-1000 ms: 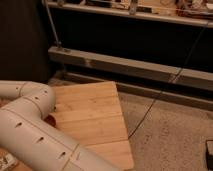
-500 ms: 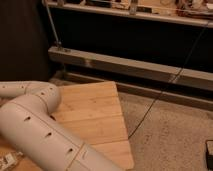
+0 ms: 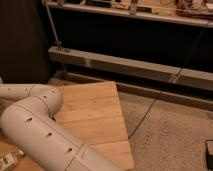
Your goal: Place the pepper on the white sponge
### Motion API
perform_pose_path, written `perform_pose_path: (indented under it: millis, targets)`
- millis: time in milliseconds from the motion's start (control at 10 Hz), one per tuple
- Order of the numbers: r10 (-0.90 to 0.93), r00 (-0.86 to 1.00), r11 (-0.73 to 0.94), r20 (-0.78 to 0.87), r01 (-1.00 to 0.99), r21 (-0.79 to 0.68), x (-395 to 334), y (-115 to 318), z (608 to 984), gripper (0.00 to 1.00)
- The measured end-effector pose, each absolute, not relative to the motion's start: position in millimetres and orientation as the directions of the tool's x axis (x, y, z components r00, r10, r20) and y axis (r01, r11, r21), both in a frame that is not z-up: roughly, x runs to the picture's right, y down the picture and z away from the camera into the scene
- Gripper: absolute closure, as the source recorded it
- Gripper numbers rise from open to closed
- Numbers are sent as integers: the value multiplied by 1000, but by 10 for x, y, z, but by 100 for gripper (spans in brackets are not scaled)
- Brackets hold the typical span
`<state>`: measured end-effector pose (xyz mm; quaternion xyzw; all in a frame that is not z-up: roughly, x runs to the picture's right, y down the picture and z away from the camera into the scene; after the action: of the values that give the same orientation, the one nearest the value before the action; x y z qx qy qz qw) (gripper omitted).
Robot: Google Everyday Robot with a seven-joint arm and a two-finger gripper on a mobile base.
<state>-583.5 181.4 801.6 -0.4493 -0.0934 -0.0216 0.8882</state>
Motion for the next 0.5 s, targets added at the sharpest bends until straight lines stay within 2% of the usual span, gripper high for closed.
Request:
perform_pose_path:
  millis: [100,400,500]
  targets:
    - [54,978,597,202,131,-792,-5895,1789,8020,52]
    - [60,974,602,218,139,-786,-5934,1710,8034,23]
    - [55,975,601,216,140,-786,-5916,1701,8040,20]
